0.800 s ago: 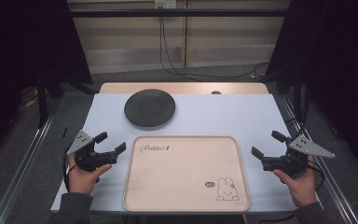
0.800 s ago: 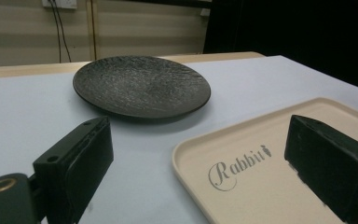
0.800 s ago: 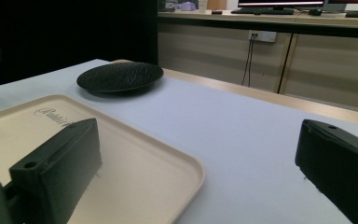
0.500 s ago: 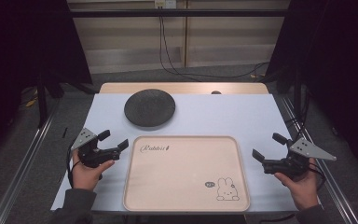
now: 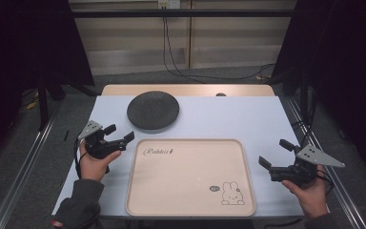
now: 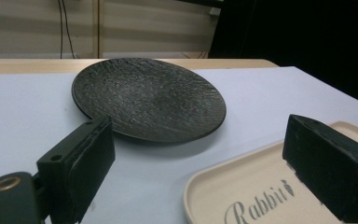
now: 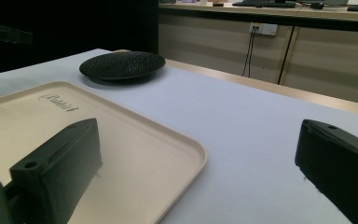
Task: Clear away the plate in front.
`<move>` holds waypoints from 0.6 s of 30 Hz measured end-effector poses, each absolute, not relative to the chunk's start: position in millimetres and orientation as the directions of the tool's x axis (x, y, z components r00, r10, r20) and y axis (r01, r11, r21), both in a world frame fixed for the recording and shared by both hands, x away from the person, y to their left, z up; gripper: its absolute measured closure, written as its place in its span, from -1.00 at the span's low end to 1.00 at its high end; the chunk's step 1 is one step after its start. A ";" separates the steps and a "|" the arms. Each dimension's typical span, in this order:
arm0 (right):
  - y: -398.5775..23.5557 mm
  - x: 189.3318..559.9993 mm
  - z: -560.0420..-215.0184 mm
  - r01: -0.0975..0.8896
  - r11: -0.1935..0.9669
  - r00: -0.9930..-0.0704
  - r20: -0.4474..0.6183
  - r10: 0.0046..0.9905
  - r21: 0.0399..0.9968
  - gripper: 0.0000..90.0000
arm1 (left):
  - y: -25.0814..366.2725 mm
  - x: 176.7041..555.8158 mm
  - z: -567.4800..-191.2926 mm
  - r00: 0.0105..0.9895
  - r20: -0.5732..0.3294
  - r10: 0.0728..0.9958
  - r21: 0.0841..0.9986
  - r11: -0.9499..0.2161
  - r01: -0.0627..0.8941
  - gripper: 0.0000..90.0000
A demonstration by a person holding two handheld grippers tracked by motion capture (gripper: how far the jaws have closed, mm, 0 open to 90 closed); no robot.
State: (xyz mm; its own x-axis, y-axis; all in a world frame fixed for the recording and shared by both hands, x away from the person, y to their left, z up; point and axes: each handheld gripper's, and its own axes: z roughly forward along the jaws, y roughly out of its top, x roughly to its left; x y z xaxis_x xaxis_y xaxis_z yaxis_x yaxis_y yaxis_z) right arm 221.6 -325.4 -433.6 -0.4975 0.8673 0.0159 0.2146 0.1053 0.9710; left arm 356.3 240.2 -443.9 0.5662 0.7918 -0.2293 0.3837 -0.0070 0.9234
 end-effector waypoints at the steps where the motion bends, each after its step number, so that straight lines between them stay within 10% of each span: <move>1: -325.9 220.9 -433.5 0.216 0.109 -0.503 0.015 0.864 0.970 -1.00 | 239.7 359.4 -444.0 0.568 -0.237 0.789 0.922 -0.003 0.388 -0.80; 18: -326.7 214.8 -435.0 0.219 0.127 -0.503 0.001 0.864 0.967 -1.00 | 234.2 406.9 -454.6 0.492 -0.312 0.813 0.890 0.069 0.451 -0.79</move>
